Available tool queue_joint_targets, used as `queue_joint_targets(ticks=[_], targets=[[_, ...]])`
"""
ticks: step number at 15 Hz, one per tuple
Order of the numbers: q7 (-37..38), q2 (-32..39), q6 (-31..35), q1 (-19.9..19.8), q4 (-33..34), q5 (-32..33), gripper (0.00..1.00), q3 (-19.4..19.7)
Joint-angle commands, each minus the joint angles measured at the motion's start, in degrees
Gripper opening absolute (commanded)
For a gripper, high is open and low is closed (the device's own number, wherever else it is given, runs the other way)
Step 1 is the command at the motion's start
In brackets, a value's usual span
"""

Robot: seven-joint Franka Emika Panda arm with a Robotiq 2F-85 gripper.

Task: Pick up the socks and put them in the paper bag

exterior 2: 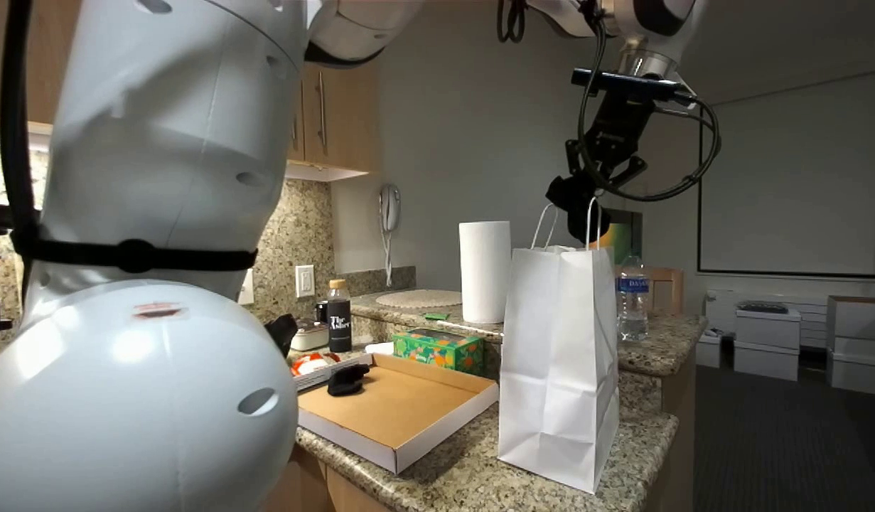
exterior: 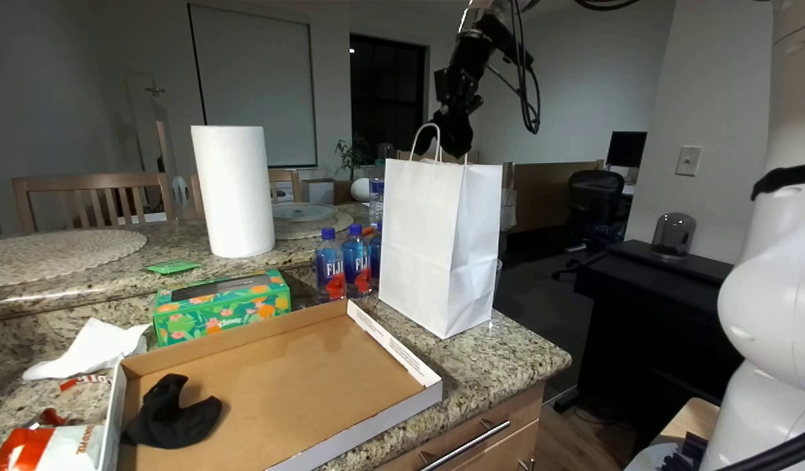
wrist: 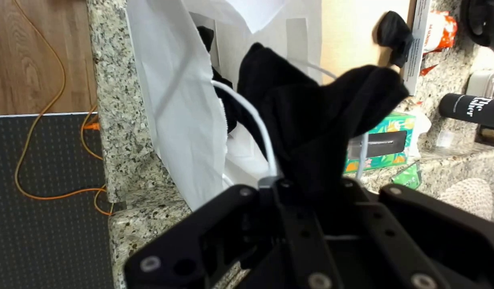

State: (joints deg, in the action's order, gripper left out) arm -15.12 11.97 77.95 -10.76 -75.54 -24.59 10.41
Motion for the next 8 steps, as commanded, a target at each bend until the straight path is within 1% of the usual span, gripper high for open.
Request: queue_joint_targets(ticks=[1, 8], targets=[[1.0, 0.4, -1.4, -0.1, 0.9, -0.3, 0.09, -0.3], [0.9, -2.9, 2.9, 2.0, -3.0, 3.3, 0.09, -0.3]])
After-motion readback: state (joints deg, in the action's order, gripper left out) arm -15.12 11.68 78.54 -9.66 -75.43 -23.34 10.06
